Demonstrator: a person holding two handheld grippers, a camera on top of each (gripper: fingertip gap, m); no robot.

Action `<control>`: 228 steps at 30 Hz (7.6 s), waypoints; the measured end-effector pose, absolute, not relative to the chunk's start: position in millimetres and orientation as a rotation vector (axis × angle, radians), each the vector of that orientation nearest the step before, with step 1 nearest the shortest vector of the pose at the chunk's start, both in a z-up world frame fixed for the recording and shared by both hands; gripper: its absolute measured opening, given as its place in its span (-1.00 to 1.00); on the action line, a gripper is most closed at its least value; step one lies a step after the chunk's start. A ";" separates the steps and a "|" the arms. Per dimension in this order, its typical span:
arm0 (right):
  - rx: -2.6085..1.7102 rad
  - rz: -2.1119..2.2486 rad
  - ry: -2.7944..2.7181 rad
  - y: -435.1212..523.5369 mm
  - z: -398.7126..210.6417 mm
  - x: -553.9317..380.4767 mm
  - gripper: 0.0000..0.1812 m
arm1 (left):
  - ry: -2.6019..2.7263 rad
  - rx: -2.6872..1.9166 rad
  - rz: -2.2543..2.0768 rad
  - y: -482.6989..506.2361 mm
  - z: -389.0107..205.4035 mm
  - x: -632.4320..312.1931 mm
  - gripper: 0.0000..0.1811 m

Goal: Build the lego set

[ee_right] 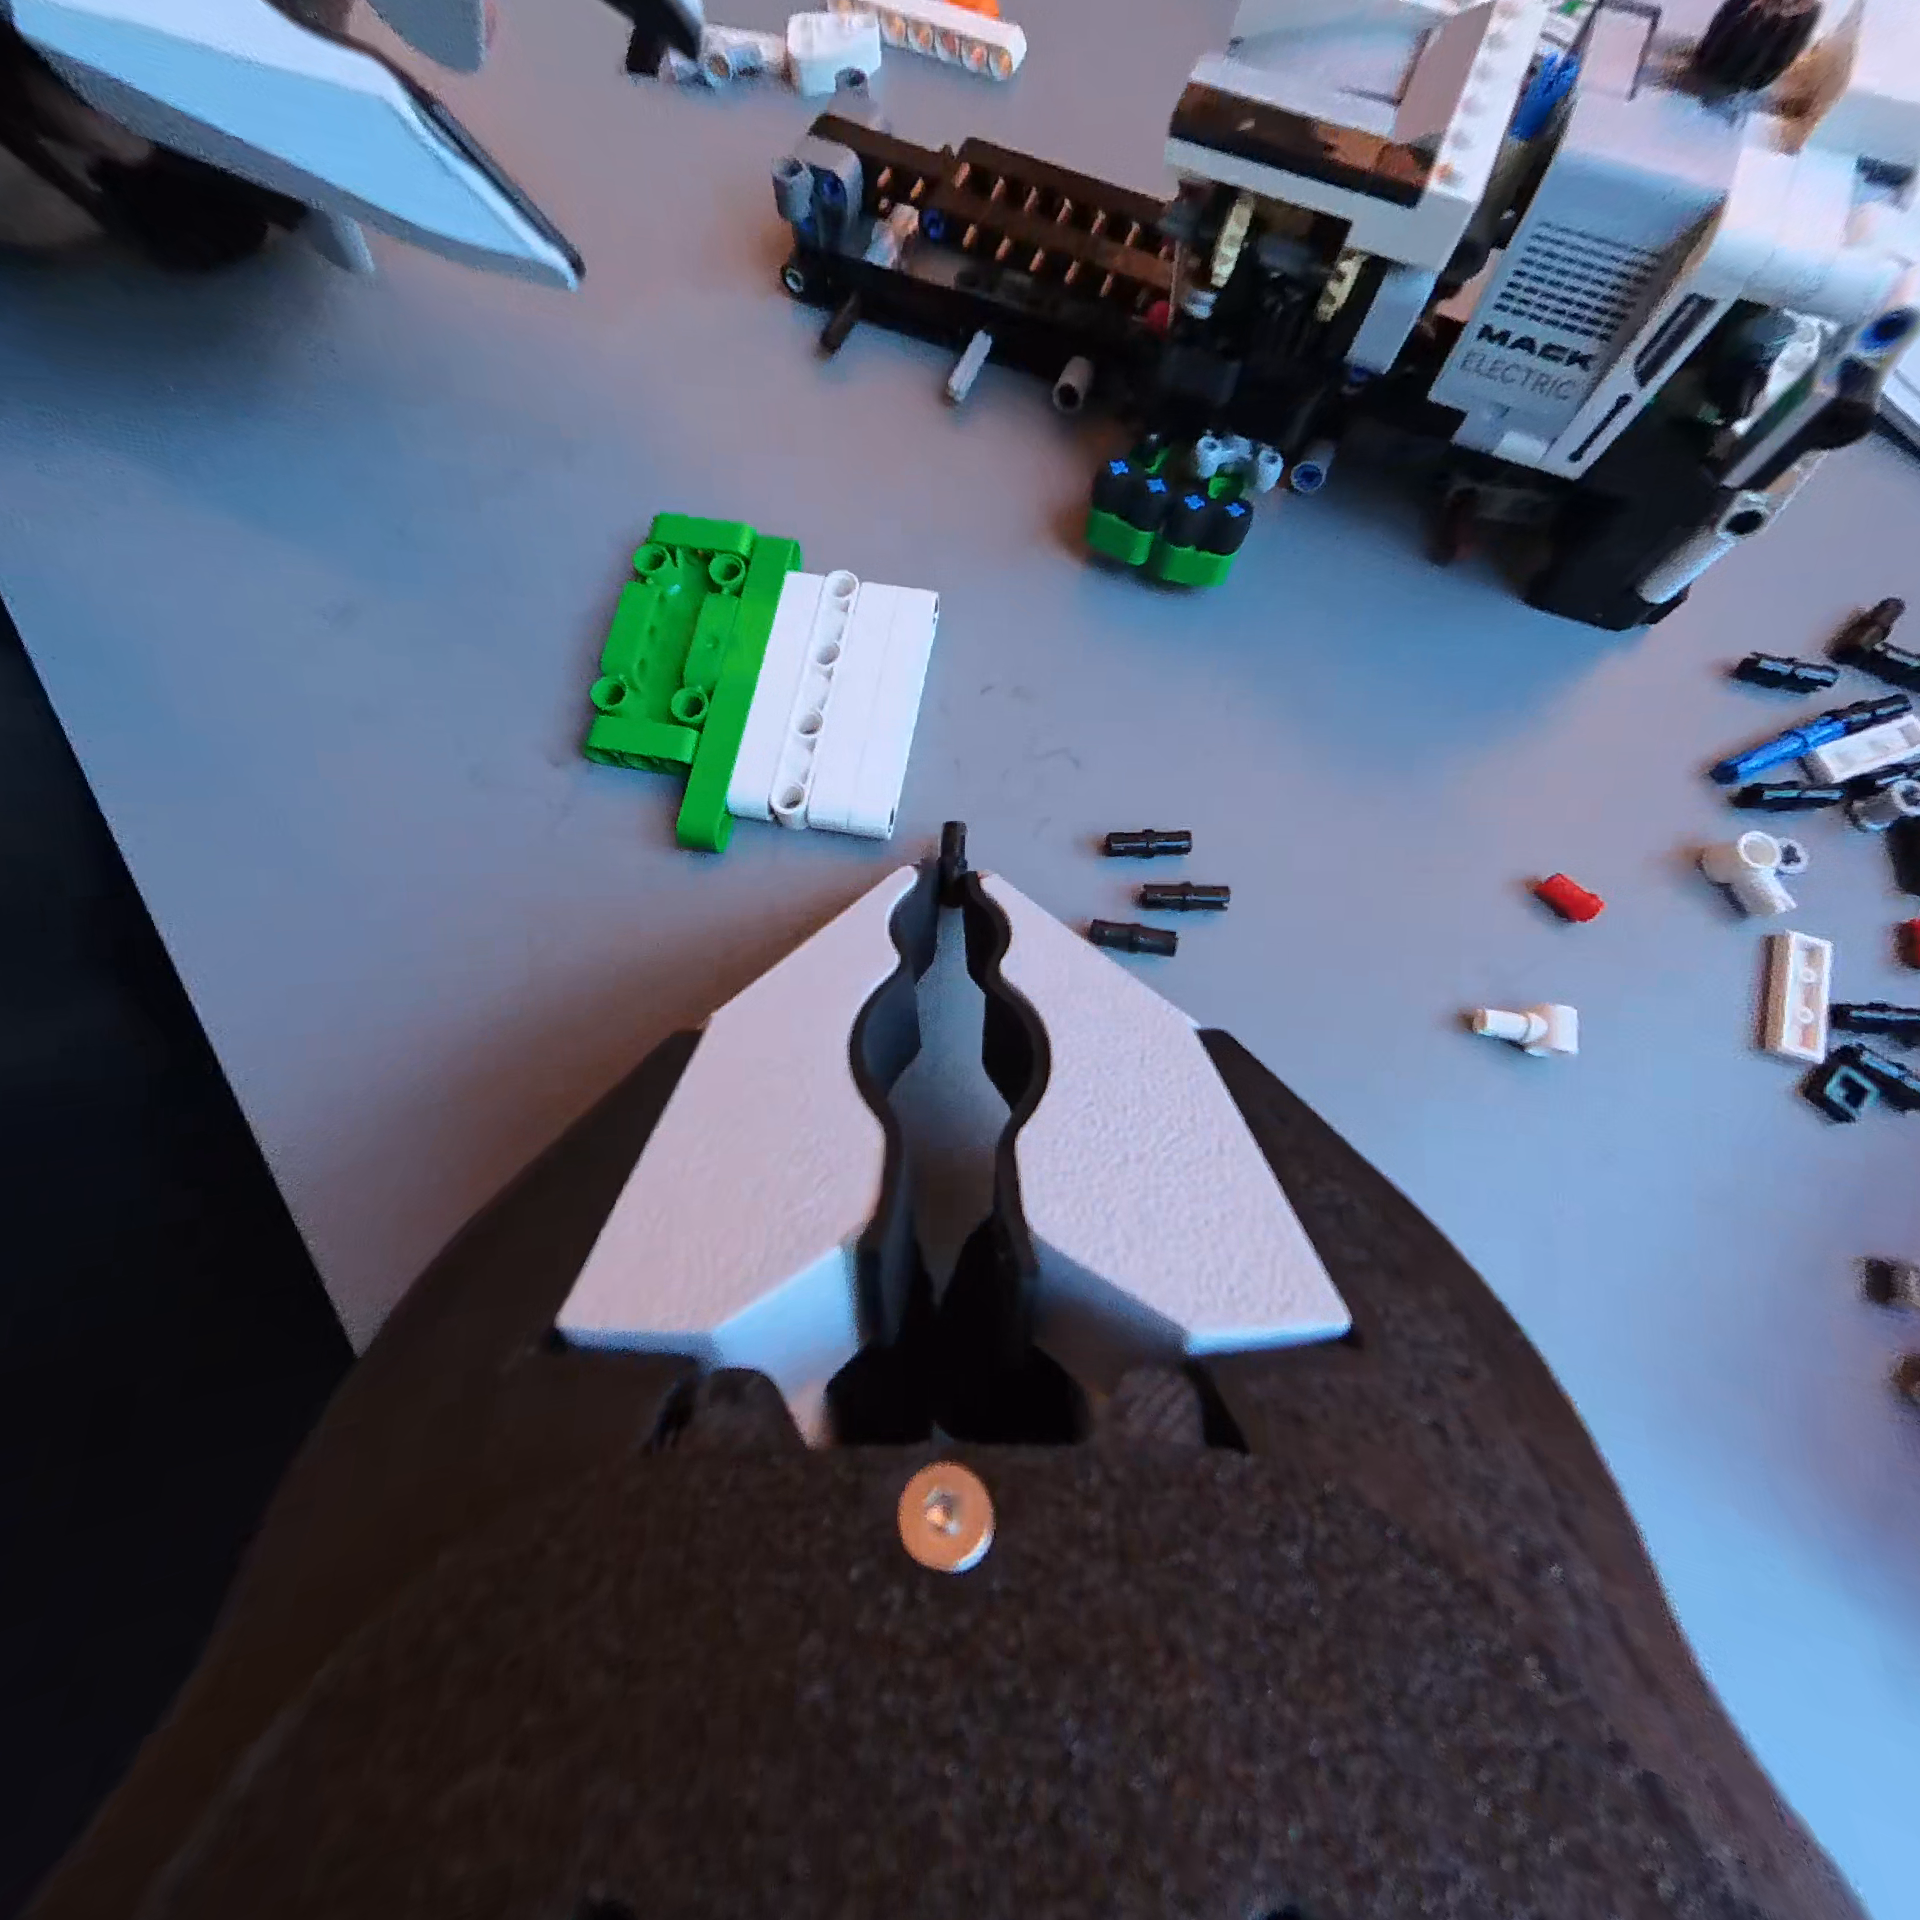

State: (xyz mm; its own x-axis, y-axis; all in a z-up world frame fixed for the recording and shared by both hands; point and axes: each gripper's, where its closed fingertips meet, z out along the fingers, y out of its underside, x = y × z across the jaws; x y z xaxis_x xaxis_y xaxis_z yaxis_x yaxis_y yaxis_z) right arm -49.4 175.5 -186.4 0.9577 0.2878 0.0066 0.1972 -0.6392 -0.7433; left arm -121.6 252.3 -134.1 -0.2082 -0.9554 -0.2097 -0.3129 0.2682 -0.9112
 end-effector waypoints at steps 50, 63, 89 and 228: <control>-1.757 0.022 0.048 192.7 -106.3 12.3 -0.85 | 1.701 -1.351 -1.008 265.2 -143.7 -115.2 -0.66; -1.771 0.082 0.049 192.4 -108.7 9.4 -0.82 | 1.764 -1.288 -0.958 256.0 -148.3 -115.7 -0.59; -1.814 0.040 -0.043 189.6 -114.7 -7.5 -0.84 | 2.167 -1.245 -0.925 194.4 -186.5 -94.7 -0.29; -2.212 0.193 -0.008 168.8 -169.6 -48.4 -0.78 | 1.383 -1.594 -1.946 236.2 -103.2 -109.3 -0.93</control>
